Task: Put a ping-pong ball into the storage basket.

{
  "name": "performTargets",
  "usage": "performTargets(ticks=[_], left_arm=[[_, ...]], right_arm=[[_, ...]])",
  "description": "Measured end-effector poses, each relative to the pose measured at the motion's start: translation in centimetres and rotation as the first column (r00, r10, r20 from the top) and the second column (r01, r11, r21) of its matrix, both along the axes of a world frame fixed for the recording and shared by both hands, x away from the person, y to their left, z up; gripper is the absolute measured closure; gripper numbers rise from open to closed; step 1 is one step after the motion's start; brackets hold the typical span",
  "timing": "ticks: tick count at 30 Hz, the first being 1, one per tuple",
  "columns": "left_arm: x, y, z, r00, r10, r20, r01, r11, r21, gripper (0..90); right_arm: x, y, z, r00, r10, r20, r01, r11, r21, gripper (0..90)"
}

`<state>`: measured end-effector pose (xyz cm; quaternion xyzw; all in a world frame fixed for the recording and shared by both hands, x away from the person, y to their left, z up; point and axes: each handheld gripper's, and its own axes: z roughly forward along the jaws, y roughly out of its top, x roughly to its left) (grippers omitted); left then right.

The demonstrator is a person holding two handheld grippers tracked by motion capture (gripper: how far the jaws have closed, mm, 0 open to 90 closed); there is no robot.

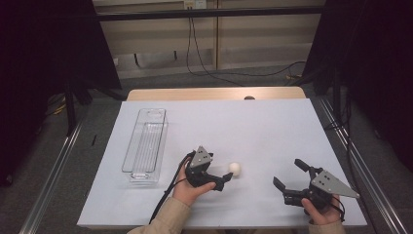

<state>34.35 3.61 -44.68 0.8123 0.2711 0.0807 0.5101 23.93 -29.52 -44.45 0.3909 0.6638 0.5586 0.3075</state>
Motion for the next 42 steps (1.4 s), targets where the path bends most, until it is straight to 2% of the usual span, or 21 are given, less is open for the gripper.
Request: performTargets(ticks=[13,32,36,42], left_arm=[[0.2,-0.5,-0.1,1.0000,-0.004,-0.005,0.004,1.0000,-0.001,3.3],[0.4,-1.1,-0.3,0.9998,-0.001,-0.018,0.002,0.9994,0.034,3.3],[0.4,-1.2,-0.4,0.9997,0.002,-0.023,-0.002,0.9995,0.030,3.3],[0.5,-1.4,-0.4,0.9998,0.001,-0.020,0.000,0.9988,0.049,3.4]], right_arm=[[0.0,0.0,0.0,1.0000,0.001,0.000,-0.001,1.0000,0.000,3.4],[0.0,0.0,0.0,1.0000,0.001,0.000,-0.001,1.0000,0.002,3.4],[0.0,0.0,0.0,1.0000,0.000,0.000,0.000,1.0000,0.002,3.4],[0.0,0.0,0.0,1.0000,0.002,0.000,-0.002,1.0000,0.002,3.4]])
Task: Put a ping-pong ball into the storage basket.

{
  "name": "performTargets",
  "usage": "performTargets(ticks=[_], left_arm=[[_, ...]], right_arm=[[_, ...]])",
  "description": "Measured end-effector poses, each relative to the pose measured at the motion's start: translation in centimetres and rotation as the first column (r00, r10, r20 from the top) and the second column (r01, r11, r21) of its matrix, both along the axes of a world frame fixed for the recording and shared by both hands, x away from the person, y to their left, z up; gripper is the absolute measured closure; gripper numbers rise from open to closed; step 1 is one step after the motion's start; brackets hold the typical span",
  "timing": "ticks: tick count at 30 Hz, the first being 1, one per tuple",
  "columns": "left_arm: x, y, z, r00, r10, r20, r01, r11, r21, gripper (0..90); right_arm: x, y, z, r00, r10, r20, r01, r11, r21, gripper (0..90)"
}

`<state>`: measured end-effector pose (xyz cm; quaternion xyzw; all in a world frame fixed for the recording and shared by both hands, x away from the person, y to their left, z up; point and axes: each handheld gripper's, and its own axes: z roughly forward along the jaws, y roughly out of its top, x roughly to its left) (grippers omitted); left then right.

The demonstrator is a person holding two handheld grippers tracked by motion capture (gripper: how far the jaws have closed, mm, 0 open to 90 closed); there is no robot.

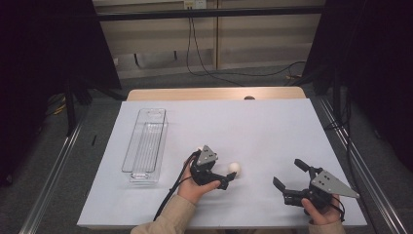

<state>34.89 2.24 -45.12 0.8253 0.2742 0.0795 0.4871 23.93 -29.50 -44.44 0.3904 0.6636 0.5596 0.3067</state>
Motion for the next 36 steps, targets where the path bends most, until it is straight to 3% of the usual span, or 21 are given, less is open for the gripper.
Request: performTargets(ticks=[36], left_arm=[[0.2,-1.6,-0.3,0.9999,-0.010,-0.004,0.010,0.9982,0.059,2.9]], right_arm=[[0.0,0.0,0.0,1.0000,0.000,0.002,0.000,1.0000,-0.002,3.3]])
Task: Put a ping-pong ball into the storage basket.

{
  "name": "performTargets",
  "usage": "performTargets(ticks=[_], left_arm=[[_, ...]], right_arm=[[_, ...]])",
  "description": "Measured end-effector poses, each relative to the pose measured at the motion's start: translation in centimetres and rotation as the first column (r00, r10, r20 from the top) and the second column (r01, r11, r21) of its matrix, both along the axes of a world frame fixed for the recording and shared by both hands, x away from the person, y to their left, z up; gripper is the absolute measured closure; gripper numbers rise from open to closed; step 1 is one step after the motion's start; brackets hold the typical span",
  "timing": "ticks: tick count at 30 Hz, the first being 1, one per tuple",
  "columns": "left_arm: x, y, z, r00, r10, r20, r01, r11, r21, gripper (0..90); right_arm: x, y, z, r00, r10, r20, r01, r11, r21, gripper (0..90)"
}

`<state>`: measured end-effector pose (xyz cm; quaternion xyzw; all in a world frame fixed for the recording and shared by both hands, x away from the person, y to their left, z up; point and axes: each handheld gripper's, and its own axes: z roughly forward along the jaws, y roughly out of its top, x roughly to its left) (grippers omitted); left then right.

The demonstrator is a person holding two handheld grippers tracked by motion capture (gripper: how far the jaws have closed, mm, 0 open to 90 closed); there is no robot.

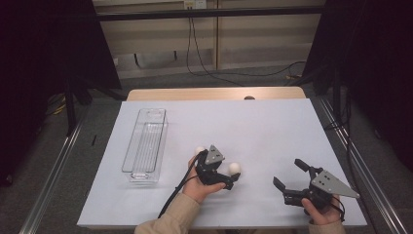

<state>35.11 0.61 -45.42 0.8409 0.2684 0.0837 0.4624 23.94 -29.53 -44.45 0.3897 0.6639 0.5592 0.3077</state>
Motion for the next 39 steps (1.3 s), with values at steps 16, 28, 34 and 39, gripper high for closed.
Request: performTargets(ticks=[16,28,34,39], left_arm=[[0.0,-0.6,-0.2,1.0000,-0.006,-0.004,0.007,0.9997,0.023,4.7],[0.0,-1.1,-0.3,0.9998,0.003,-0.020,-0.002,0.9995,0.032,6.8],[0.2,-1.3,-0.3,0.9995,-0.003,-0.030,0.004,0.9994,0.034,9.6],[0.3,-1.5,-0.3,0.9994,-0.002,-0.035,0.004,0.9989,0.046,9.8]], right_arm=[[0.0,0.0,0.0,1.0000,0.001,0.000,-0.001,1.0000,-0.001,3.3],[0.0,0.1,0.0,1.0000,0.000,0.000,0.000,1.0000,-0.003,3.3],[0.0,0.0,0.0,1.0000,0.000,0.001,0.000,1.0000,-0.003,3.3],[0.0,0.0,0.0,1.0000,0.000,0.000,0.000,1.0000,-0.004,3.3]])
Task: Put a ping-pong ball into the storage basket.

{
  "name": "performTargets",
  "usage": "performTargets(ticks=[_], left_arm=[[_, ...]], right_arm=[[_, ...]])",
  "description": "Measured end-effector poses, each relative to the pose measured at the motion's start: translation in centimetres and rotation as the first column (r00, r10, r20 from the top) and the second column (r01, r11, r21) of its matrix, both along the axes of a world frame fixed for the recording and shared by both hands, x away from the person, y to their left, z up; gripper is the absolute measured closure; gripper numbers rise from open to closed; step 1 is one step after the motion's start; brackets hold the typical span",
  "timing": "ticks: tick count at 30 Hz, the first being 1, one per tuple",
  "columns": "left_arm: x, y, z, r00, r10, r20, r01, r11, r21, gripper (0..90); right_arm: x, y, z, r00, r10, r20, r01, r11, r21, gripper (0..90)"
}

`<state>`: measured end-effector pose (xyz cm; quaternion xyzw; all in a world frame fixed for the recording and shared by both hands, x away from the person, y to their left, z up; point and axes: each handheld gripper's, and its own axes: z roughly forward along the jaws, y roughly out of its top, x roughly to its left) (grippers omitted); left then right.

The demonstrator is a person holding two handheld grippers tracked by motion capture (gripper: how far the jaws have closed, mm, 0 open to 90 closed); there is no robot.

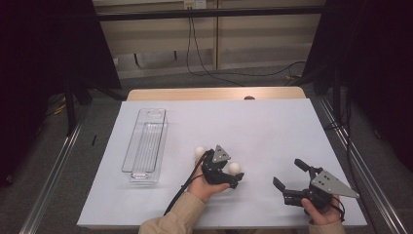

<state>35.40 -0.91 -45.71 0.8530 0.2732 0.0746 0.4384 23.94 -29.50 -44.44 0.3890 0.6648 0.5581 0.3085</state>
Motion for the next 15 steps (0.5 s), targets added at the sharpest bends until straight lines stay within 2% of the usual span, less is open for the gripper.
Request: performTargets(ticks=[3,15], left_arm=[[0.05,-0.21,-0.03,1.0000,-0.001,-0.008,0.001,1.0000,-0.006,10.3],[0.23,-0.65,-0.16,0.9996,-0.008,-0.026,0.009,0.9996,0.028,15.4]], right_arm=[[0.00,-0.01,0.00,1.0000,0.000,0.000,0.000,1.0000,0.000,3.3],[0.01,-0.06,-0.02,1.0000,0.001,0.000,-0.001,1.0000,-0.001,3.3]])
